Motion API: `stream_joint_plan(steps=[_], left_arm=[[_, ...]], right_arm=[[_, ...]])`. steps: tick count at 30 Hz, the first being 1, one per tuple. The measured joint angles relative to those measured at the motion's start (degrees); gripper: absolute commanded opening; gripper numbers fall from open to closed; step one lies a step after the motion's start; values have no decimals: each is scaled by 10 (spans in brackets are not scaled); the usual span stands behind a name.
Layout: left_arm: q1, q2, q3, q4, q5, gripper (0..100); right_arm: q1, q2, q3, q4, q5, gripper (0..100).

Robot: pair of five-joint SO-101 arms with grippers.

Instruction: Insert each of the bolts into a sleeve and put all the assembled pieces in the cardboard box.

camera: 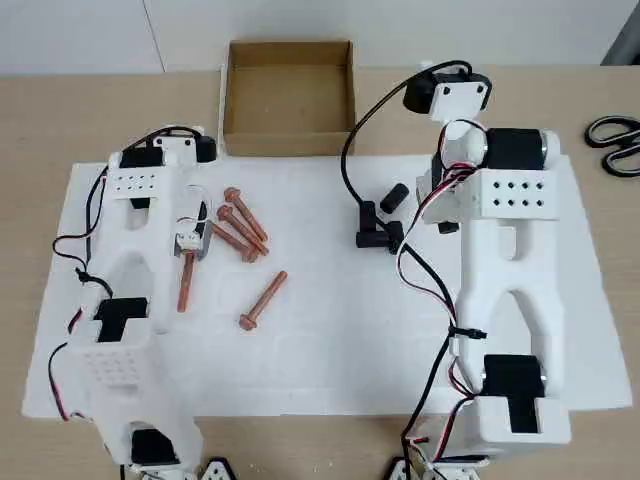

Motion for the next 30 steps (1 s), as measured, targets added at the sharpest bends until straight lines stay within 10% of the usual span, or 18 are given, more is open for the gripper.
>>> stream_joint_plan(steps=[30], left_arm=[[6,5,29,-6,23,6]], right_arm=[[0,0,0,0,0,6]])
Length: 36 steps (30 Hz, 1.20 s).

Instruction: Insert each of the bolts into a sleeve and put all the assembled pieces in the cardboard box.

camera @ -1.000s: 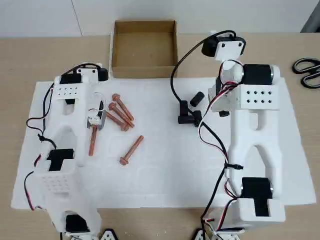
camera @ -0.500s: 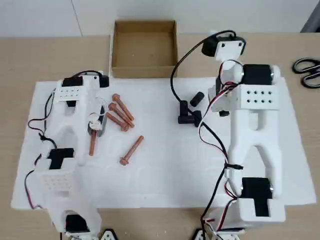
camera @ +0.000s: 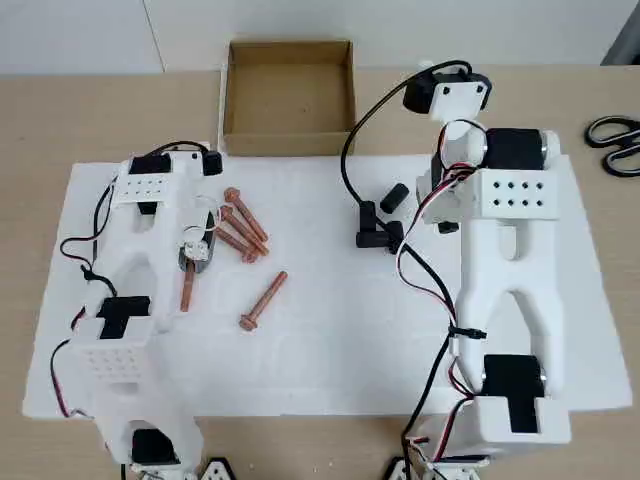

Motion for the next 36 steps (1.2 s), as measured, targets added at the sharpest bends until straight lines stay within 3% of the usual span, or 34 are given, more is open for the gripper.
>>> stream_joint_plan(steps=[7,16,20,25,30,36], left_arm=[[0,-26,2,4,0,6],[-3,-180,-60,76,4,7],[-4,-236,-63,104,71,6],[-4,-326,-63,112,133,6],[-4,-464,-63,112,143,6],[47,-629,-62,113,144,6]], right_arm=[[0,0,0,0,0,6],[0,0,0,0,0,5],[0,-18,-4,9,0,4],[0,-137,-13,13,0,4],[-1,-280,-13,32,0,4],[-1,-455,36,33,0,4]])
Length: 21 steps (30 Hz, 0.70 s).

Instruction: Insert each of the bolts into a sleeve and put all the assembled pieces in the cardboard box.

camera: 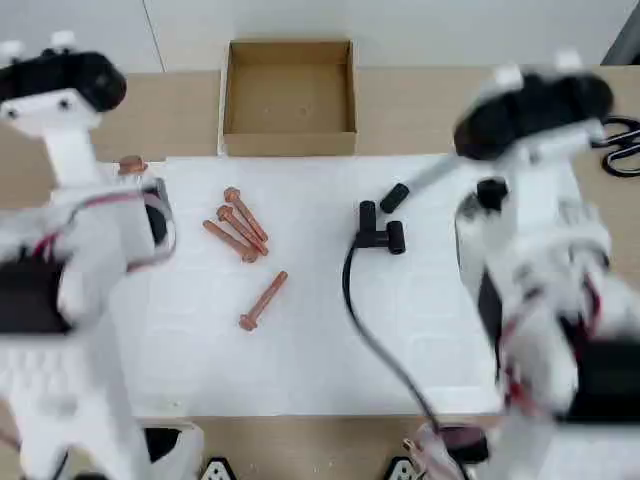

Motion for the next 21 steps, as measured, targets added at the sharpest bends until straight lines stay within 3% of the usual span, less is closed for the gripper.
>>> stream_joint_plan(steps=[6,12,21], left_arm=[[47,-105,89,-17,0,6],[50,-185,237,-122,45,6],[52,-294,412,-267,63,6]], right_arm=[[-1,-136,187,-39,0,4],[-4,-225,441,-221,0,4],[-134,-421,722,-418,0,5]])
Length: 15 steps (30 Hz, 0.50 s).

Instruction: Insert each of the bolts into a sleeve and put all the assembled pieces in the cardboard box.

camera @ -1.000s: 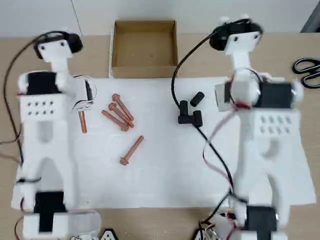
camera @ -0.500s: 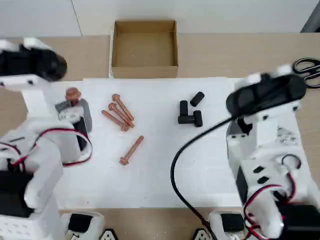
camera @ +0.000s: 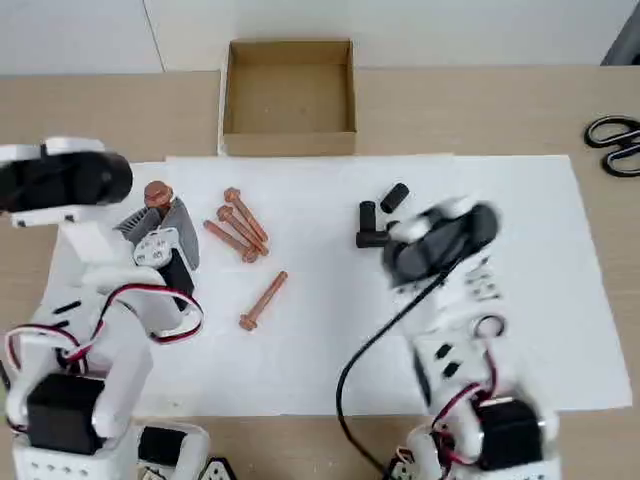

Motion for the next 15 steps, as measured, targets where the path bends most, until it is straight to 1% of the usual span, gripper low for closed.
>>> stream_joint_plan(steps=[4,7,10,12,15], left_arm=[[2,-11,45,-29,0,6],[23,-11,69,-46,0,6],[70,-11,87,-62,0,6],[100,-11,103,-89,0,6],[133,-11,132,-149,0,6]], right_arm=[[-21,-84,112,-62,0,5],[-20,-135,166,-73,0,5],[-25,-167,199,-77,0,5],[-24,-168,211,-77,-2,5],[-41,-169,232,-77,-42,5]])
